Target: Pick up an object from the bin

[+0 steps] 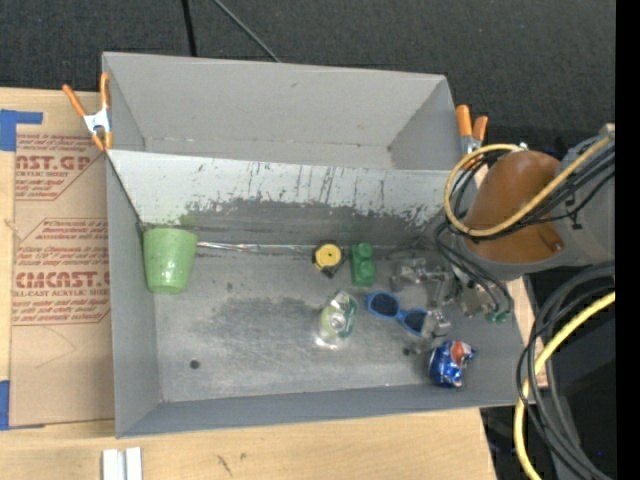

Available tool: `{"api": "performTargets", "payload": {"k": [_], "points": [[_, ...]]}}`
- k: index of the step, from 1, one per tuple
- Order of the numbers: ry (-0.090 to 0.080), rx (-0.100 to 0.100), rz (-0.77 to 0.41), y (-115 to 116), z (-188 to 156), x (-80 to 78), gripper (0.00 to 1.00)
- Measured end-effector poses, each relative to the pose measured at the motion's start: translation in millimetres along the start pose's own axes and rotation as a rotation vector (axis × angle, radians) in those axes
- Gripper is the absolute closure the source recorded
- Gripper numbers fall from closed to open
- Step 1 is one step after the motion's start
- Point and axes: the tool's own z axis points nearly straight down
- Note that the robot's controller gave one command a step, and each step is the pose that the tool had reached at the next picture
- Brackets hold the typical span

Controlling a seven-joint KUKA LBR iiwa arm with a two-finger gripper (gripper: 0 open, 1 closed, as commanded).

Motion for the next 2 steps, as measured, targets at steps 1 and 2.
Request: {"api": "performTargets", "payload": {"k": [1,2], "points": [[0.011,0.006,-0.004,-3,2,4.5,1.0],[0.004,0.009,-0.023,6,-76,9.1,1.0]]}}
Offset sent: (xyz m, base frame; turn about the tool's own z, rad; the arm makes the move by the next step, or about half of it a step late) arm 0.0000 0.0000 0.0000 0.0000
